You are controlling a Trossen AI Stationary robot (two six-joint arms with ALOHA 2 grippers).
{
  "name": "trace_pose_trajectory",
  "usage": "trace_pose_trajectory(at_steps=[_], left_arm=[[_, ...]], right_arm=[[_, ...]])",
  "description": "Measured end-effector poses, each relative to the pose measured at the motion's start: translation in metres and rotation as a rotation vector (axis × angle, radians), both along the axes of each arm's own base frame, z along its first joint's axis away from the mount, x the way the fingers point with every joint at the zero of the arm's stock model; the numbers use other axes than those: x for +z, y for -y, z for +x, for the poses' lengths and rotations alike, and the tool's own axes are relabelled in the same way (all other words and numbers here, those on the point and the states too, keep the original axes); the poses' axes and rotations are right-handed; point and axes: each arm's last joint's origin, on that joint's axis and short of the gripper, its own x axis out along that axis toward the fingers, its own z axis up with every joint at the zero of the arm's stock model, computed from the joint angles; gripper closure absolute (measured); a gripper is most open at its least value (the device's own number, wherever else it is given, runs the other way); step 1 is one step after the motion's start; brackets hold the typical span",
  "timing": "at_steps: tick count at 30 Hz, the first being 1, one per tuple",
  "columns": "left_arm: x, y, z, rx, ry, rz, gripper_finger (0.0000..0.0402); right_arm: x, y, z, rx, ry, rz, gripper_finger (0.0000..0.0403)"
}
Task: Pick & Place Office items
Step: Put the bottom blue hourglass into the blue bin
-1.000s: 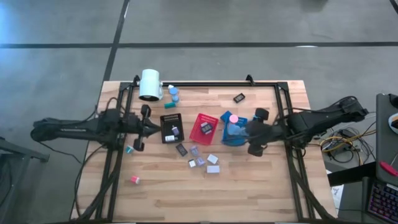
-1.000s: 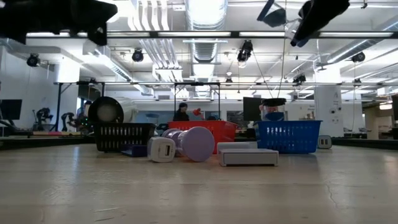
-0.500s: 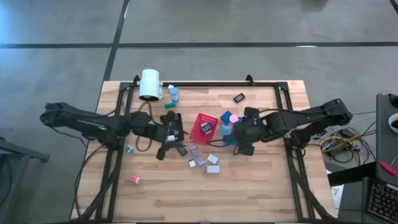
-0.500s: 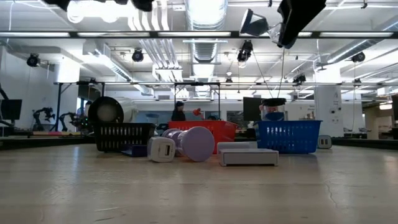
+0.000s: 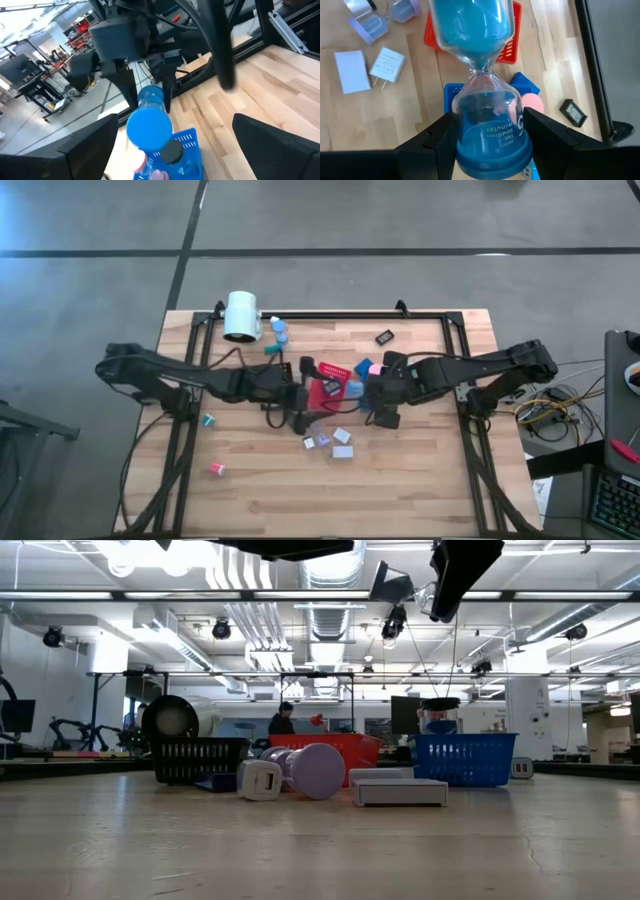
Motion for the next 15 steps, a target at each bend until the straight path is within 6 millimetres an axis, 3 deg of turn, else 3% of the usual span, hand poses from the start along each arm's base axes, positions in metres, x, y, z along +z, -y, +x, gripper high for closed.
trace_pose_trajectory(at_steps=[7, 15], left_arm=[[0.001, 0.001, 0.018, 0.014, -0.001, 0.007, 0.0003], [-0.003, -0.004, 0.023, 0.075, -0.01, 0.019, 0.0002]], right_arm=[[0.002, -0.001, 0.005, 0.033, 0.043, 0.011, 0.0214], [0.004, -0.002, 0.007, 0.045, 0.067, 0.013, 0.0214]])
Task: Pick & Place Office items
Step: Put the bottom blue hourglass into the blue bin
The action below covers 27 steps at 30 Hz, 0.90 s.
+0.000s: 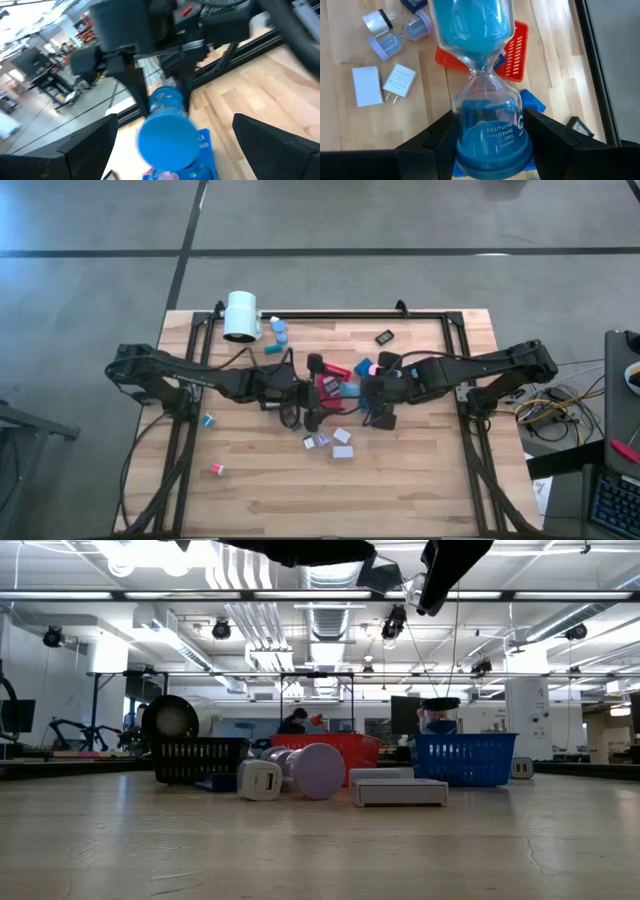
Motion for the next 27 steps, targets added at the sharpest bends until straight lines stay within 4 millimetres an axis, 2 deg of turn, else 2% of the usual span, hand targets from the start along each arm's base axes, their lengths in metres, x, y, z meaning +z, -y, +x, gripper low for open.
trace_pose_trajectory(at_steps=[22, 27], left_arm=[[-0.0039, -0.0044, 0.0008, 0.006, -0.012, -0.005, 0.0003], [-0.0038, -0.0043, 0.0011, 0.003, -0.012, -0.007, 0.0027]], right_arm=[[0.0025, 0.0008, 0.0057, 0.027, 0.051, 0.019, 0.0214], [0.0025, 0.0016, 0.0059, 0.029, 0.05, 0.019, 0.0214]])
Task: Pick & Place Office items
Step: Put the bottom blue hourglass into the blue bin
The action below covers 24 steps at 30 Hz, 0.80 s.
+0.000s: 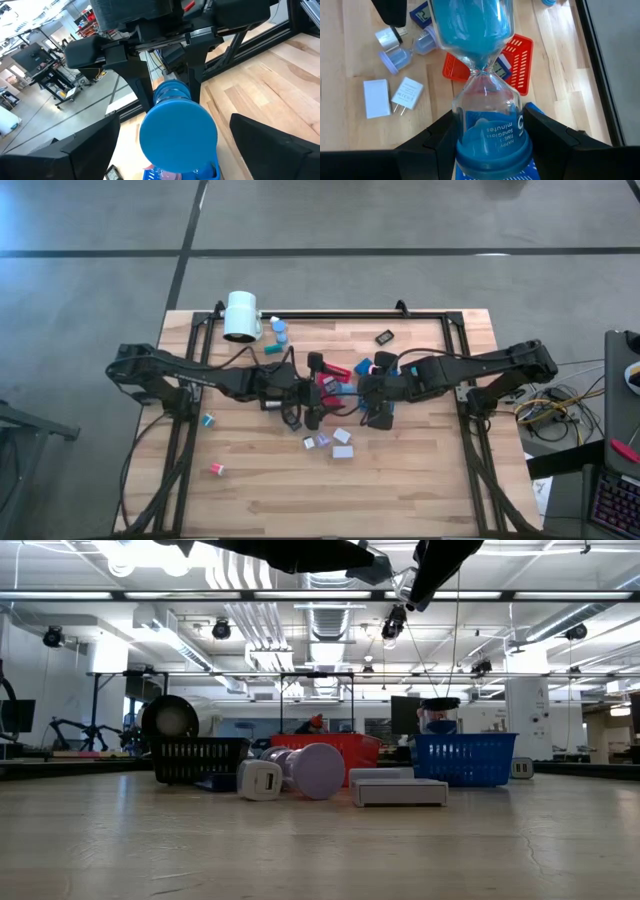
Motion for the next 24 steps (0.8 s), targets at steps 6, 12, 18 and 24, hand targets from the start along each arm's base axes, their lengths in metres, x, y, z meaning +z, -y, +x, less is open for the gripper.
trace_pose_trajectory(at_steps=[6, 12, 18, 24], left_arm=[[-0.0008, -0.0006, 0.0014, 0.003, -0.003, -0.002, 0.0084], [0.0005, -0.0008, 0.0018, 0.003, 0.001, -0.003, 0.0155], [0.0011, -0.0007, 0.002, 0.0, -0.001, -0.004, 0.0199], [-0.0008, -0.0006, 0.0014, -0.017, -0.031, -0.011, 0.0199]], right_arm=[[0.0003, 0.0005, 0.0001, -0.001, 0.003, 0.0, 0.0214], [0.0003, 0.0005, 0.0001, -0.001, 0.003, 0.0, 0.0214], [0.0003, 0.0005, 0.0001, -0.002, 0.003, 0.0, 0.0214], [0.0, 0.0006, 0.0003, -0.003, 0.003, 0.002, 0.0205]])
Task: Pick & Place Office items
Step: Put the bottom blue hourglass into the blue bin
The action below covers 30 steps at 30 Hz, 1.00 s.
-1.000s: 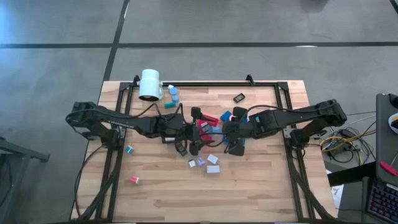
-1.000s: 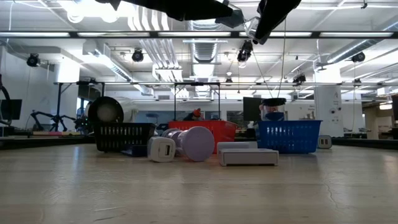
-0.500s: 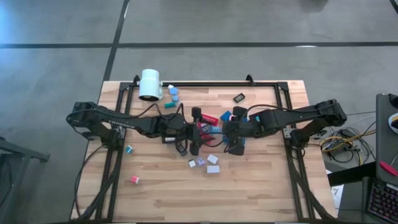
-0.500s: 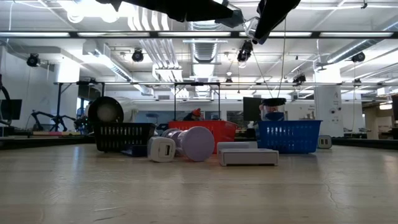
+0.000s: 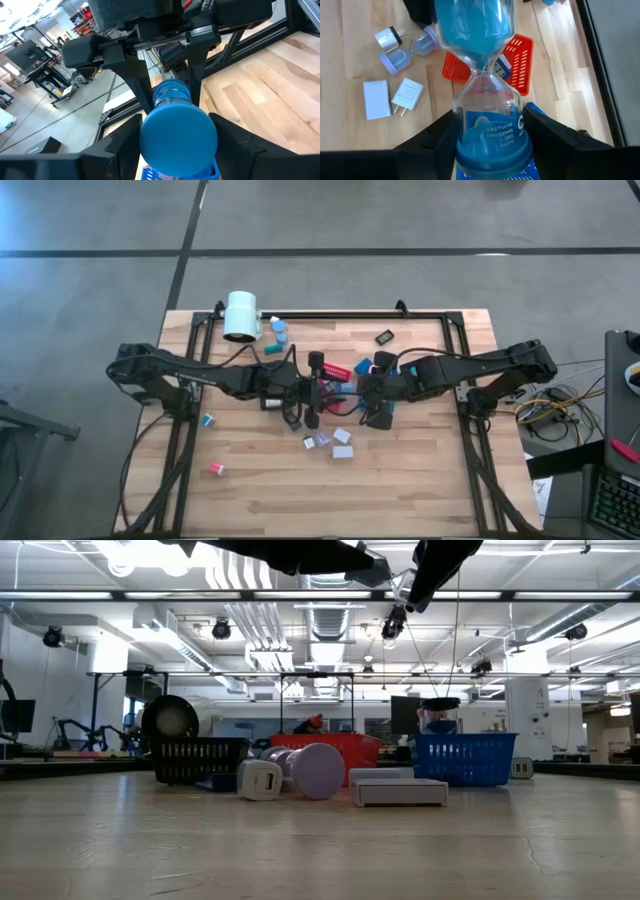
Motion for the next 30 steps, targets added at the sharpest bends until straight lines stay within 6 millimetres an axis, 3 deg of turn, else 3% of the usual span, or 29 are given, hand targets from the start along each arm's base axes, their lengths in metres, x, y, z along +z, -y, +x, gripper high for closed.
trace_pose_trajectory(at_steps=[10, 18, 23, 30], left_arm=[[-0.002, 0.0, -0.001, -0.001, -0.022, -0.018, 0.0199], [0.007, -0.001, -0.012, 0.021, 0.007, -0.014, 0.0199], [0.018, -0.003, -0.044, 0.02, 0.064, -0.031, 0.0199], [0.024, -0.008, -0.11, 0.044, 0.176, -0.152, 0.0199]], right_arm=[[0.002, 0.001, -0.001, 0.008, 0.005, -0.068, 0.0107], [0.012, 0.001, -0.008, -0.013, 0.059, -0.055, 0.0094], [0.03, 0.0, -0.028, -0.007, 0.123, -0.057, 0.0109], [0.044, -0.002, -0.063, 0.038, 0.319, -0.066, 0.0129]])
